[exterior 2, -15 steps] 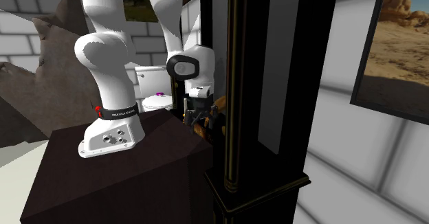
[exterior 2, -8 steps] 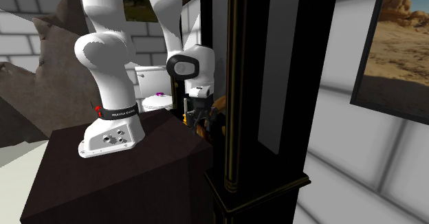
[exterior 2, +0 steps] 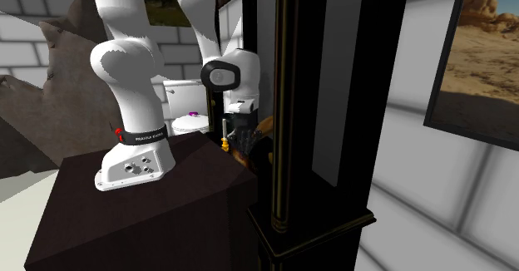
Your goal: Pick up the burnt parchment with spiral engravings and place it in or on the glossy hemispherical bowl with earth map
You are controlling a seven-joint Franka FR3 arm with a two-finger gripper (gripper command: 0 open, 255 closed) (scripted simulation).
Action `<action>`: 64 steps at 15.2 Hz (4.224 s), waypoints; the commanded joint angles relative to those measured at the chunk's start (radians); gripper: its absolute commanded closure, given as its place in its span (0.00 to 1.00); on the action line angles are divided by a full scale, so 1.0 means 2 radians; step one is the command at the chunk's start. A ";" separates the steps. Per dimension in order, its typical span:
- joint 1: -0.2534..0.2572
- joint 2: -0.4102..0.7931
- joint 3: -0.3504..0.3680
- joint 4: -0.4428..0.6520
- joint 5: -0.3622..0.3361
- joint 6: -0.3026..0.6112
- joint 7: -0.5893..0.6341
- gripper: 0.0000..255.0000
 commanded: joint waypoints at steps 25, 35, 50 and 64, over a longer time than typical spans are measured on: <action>0.023 -0.267 -0.011 0.024 0.043 -0.289 -0.033 1.00; 0.024 -0.324 -0.014 0.062 0.042 -0.385 -0.035 1.00; 0.116 -0.310 0.107 0.126 0.133 -0.430 0.111 1.00; 0.150 -0.161 0.257 0.287 0.156 -0.424 0.298 1.00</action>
